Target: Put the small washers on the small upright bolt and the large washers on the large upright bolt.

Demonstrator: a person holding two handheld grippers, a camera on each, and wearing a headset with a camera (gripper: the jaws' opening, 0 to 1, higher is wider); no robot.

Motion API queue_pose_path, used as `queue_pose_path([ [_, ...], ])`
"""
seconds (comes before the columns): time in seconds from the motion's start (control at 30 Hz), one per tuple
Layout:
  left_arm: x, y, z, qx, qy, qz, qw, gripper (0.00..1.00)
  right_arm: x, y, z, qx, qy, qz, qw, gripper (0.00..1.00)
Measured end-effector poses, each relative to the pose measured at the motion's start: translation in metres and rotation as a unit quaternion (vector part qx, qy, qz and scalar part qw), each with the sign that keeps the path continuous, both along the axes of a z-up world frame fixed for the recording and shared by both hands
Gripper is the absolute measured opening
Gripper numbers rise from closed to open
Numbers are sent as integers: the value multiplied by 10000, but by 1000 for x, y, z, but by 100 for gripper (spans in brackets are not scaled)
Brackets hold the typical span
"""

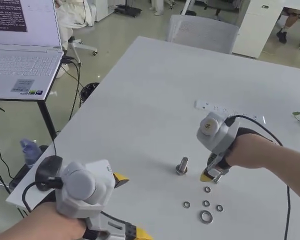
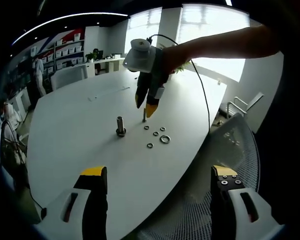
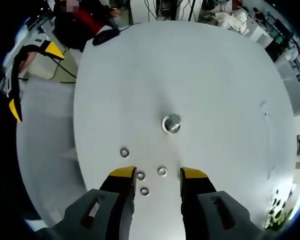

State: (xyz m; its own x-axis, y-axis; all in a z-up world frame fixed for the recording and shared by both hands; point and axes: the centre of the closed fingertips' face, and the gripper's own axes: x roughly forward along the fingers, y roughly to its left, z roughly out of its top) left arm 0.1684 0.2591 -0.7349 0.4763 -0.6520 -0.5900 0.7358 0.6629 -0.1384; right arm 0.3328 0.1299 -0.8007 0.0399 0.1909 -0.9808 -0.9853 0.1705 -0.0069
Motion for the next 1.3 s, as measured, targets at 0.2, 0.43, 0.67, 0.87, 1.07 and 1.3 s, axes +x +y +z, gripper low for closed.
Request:
queue_pose_path([
  [0.2, -2, -1, -1, -4, 17, 2, 10000, 85, -13, -7, 0, 53, -3, -59, 10000, 36],
  [0.43, -1, -1, 0, 0, -42, 18, 10000, 84, -27, -14, -3, 157, 25, -165, 9997, 35],
  [0.67, -1, 0, -1, -43, -23, 72, 10000, 84, -34, -22, -7, 179, 21, -225, 9996, 35],
  [0.87, 1, -1, -6, -18, -7, 40, 10000, 85, -41, -23, -7, 242, 3, -294, 9993, 35],
  [1.07, 5, -1, -6, -58, -51, 84, 9999, 88, -51, -23, -11, 241, 30, -244, 9994, 35],
  [1.3, 9, 3, -11, 4, -97, 160, 9998, 92, -59, -24, -16, 352, -54, -320, 9989, 35],
])
